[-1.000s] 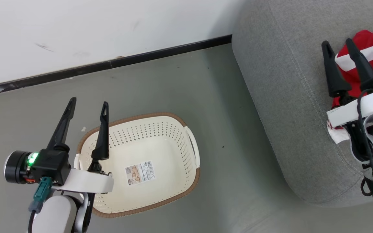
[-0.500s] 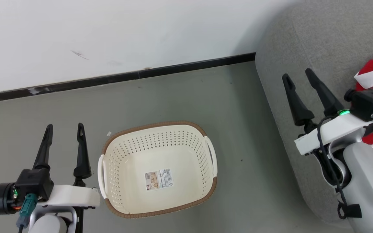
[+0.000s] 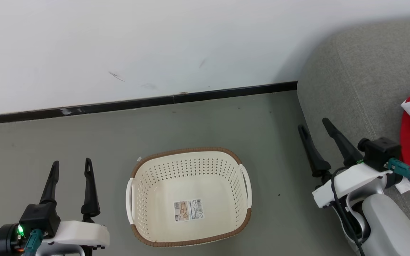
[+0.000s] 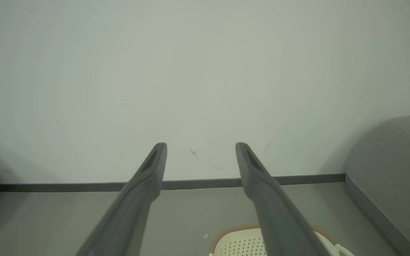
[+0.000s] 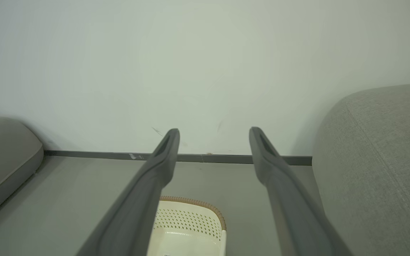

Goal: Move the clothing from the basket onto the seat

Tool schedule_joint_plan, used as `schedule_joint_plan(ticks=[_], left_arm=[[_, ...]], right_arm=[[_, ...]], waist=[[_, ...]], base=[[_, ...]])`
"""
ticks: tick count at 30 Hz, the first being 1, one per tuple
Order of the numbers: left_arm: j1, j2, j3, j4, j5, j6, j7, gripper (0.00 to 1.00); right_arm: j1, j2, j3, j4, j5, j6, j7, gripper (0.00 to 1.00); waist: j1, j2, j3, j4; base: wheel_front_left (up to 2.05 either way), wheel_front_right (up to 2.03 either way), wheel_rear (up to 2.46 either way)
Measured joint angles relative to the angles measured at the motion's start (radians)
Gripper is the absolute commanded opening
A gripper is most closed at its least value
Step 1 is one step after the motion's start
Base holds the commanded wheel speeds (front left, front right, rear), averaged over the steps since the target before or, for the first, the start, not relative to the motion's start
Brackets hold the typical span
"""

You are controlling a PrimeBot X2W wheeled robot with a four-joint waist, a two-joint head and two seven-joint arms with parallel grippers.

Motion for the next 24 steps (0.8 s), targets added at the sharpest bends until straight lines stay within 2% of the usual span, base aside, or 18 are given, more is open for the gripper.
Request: schedule_joint_plan(ticks=[8, 24], left_arm=[[0.035, -0.002, -0.003, 0.019, -0.002, -0.005, 0.000, 1.00], [0.069, -0.013, -0.032, 0.037, 0.005, -0.010, 0.000, 1.00]], right_arm=[[0.088, 0.049, -0.026, -0.017, -0.013, 0.000, 0.000, 1.00], [0.199, 0.072, -0.051, -0.031, -0.072, 0.000, 0.000, 1.00]], waist=[[0.0000, 0.0000, -0.048, 0.026], [0.0001, 0.0000, -0.128, 0.075]], base=[[0.00, 0.00, 0.00], [0.00, 0.00, 0.00]])
